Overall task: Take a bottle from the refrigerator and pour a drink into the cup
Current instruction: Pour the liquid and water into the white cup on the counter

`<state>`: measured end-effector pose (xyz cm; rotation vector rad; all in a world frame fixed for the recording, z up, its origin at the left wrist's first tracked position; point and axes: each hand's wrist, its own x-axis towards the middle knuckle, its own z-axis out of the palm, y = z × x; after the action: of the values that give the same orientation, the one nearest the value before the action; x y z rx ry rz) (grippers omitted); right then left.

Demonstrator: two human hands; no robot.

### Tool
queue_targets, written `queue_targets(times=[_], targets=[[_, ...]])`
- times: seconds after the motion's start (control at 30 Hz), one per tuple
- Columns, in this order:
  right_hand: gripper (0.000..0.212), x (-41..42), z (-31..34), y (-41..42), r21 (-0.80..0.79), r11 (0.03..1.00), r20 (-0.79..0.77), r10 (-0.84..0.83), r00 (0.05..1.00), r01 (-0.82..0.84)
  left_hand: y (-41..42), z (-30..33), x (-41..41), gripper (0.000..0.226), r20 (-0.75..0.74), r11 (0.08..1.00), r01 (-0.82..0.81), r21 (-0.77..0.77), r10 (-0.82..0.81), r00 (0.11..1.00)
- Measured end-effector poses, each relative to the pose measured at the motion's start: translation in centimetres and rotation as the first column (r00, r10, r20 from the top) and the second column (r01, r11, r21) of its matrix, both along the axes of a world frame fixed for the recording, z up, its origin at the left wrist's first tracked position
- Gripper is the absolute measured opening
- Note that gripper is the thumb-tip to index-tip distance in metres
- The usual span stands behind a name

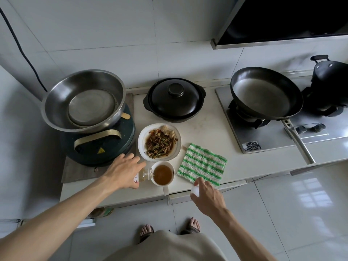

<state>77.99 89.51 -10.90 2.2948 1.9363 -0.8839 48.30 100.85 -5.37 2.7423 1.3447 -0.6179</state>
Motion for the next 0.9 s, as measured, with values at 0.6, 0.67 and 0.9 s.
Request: queue_targets(times=[0.6, 0.67, 0.9], targets=[[0.037, -0.03, -0.07, -0.18, -0.015, 1.000, 0.001, 0.005, 1.000, -0.005, 0.24, 0.35, 0.22, 0.062, -0.009, 1.000, 0.013, 0.004, -0.013, 1.000], [0.036, 0.00, -0.04, -0.12, -0.009, 1.000, 0.000, 0.004, 1.000, -0.004, 0.28, 0.44, 0.28, 0.063, -0.017, 1.000, 0.013, 0.000, -0.013, 1.000], [0.036, -0.26, 0.34, 0.44, -0.008, 1.000, 0.004, 0.007, 1.000, -0.007, 0.28, 0.72, 0.45, 0.064, -0.032, 1.000, 0.015, -0.006, -0.015, 0.999]])
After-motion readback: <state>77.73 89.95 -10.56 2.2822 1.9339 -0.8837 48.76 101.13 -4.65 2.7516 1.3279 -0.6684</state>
